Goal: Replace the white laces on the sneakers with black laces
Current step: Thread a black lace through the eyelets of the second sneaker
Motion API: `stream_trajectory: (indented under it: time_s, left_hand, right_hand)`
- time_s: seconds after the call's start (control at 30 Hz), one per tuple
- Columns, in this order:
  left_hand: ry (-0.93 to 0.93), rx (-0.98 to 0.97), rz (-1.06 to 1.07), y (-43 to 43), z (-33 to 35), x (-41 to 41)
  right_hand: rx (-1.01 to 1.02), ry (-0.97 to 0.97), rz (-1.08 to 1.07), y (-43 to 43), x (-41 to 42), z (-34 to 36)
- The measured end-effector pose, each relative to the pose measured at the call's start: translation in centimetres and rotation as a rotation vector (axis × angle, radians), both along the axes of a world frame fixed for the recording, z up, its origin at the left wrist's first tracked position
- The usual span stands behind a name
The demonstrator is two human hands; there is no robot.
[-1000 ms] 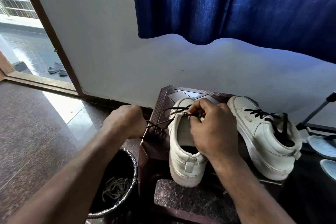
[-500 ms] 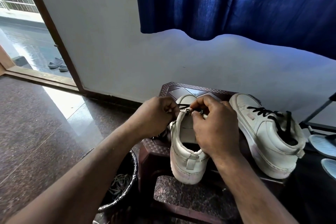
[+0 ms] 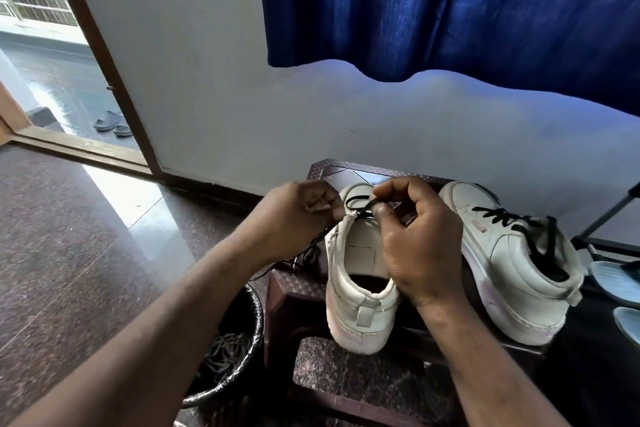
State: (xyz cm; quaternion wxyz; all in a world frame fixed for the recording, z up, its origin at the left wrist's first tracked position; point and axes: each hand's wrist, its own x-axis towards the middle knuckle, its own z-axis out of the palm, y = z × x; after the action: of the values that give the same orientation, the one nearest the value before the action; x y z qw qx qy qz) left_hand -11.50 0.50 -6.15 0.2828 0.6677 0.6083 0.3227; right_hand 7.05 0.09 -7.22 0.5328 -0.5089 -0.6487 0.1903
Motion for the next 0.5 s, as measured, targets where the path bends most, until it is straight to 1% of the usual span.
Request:
stream_trajectory:
  time_s: [0.13,0.2,0.23,0.3,0.33,0.37,0.43,0.5]
  left_hand:
    - [0.021,-0.031,-0.005,0.4,-0.3,0.9]
    - [0.087,-0.043,0.006,0.3,-0.2,0.9]
    - [0.185,-0.056,0.008,0.2,-0.2,0.7]
    - [0.469,-0.085,0.041,0.0,-0.4,-0.1]
    - [0.586,-0.094,0.070,-0.1,-0.5,-0.6]
    - [0.646,-0.110,0.089,-0.3,-0.7,-0.9]
    - [0.602,-0.104,0.089,-0.3,-0.7,-1.1]
    - [0.420,-0.070,0.072,-0.3,-0.1,-0.6]
  right_hand:
    - [-0.049,0.054,0.043,0.1,0.1,0.2]
    - [-0.074,0.063,0.058,0.2,0.1,0.3]
    - [-0.086,0.068,0.065,0.4,0.2,0.2]
    - [-0.107,0.108,0.080,0.7,0.5,0.2]
    - [-0.119,0.159,0.092,0.8,0.7,0.3]
    - [-0.134,0.238,0.110,1.0,0.9,0.5]
    - [-0.182,0.438,0.152,1.1,1.3,0.9]
    - [-0.243,0.592,0.200,1.3,1.7,1.2]
